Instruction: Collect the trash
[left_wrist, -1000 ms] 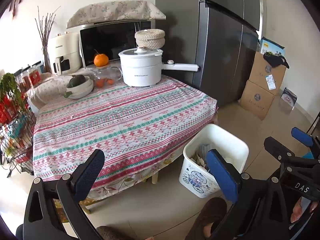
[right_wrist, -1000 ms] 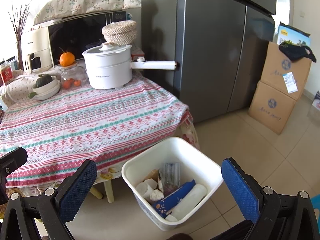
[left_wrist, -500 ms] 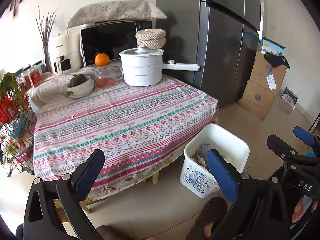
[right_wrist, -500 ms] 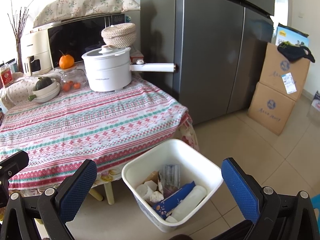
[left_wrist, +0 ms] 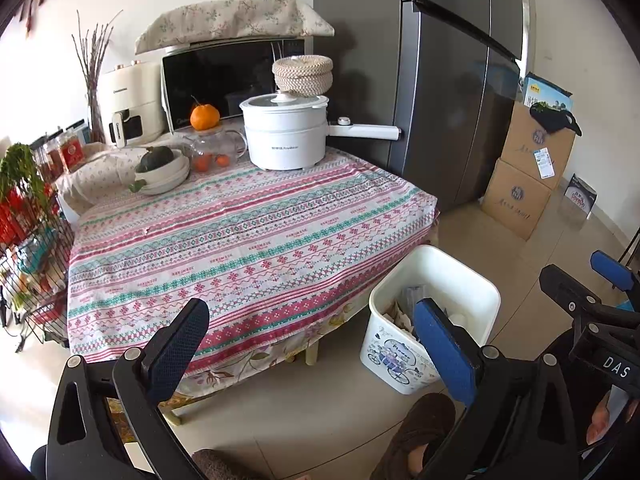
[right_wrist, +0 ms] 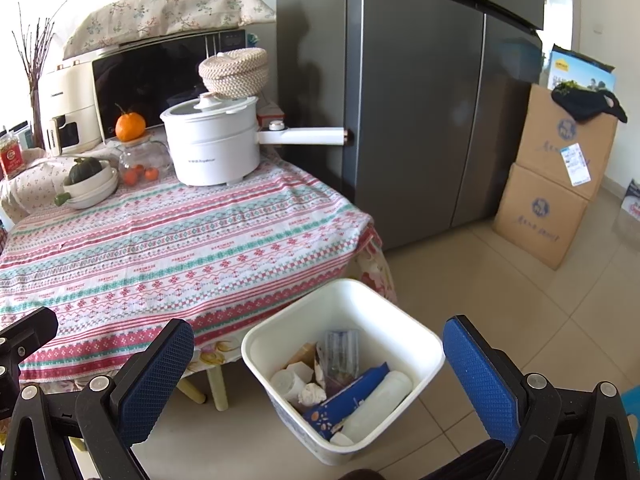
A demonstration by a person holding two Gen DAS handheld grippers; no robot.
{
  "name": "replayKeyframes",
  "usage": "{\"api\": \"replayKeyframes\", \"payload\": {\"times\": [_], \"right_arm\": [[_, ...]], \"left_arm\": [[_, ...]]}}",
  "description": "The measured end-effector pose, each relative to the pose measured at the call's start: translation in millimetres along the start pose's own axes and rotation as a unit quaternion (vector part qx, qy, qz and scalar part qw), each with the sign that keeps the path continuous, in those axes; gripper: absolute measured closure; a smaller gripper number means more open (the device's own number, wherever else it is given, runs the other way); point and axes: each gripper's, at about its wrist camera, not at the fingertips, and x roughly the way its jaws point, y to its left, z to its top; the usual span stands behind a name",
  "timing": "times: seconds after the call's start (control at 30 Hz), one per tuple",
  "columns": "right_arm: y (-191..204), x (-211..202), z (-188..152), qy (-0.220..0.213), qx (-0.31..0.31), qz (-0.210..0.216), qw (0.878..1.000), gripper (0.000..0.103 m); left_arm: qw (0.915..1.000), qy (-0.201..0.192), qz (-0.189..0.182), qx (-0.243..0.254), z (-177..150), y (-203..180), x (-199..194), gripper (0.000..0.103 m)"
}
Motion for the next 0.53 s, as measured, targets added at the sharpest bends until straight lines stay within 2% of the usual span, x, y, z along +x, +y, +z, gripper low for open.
{"api": "replayKeyframes", "payload": {"times": [0.4,0.53], "right_arm": [[-0.5,0.1,0.2,0.000,0.000,0.000,1.000,0.001],[-1.2,3.2,-0.5,0.005,-0.001,0.002,1.000,0.001]], "left_arm": [[1.0000,0.002,-0.001,0.001,-1.4,-0.3,1.3,0.000],[0.9998,0.014,-0.011,-0.013,-1.6,4.0,6.6,0.000]]}}
